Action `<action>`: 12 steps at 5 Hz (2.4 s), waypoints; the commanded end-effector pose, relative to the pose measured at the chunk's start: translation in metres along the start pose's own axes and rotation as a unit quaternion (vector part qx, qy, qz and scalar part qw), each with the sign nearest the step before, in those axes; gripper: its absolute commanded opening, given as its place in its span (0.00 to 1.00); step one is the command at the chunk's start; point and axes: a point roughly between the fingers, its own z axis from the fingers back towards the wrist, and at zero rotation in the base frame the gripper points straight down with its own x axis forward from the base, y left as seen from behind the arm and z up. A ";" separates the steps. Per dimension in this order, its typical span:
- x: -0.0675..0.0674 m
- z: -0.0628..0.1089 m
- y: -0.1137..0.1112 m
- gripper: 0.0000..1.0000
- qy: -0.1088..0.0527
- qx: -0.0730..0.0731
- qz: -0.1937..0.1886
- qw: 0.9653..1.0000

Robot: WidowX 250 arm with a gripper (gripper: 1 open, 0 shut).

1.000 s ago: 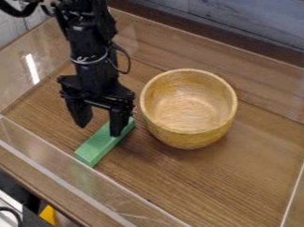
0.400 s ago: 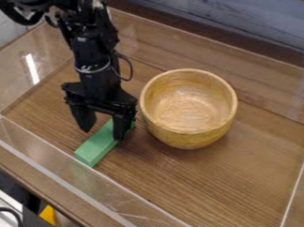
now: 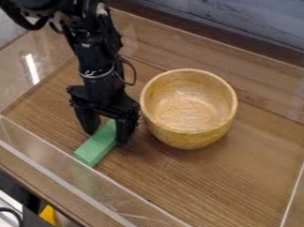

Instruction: Put the green block in the brown bowl

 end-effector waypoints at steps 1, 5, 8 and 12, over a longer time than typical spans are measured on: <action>0.003 0.006 -0.006 1.00 -0.013 0.001 0.009 1.000; -0.002 0.006 -0.012 1.00 -0.017 0.000 -0.015 1.000; -0.004 0.011 -0.001 0.00 -0.011 -0.004 -0.013 1.000; 0.012 0.024 -0.017 1.00 -0.009 -0.013 -0.092 0.996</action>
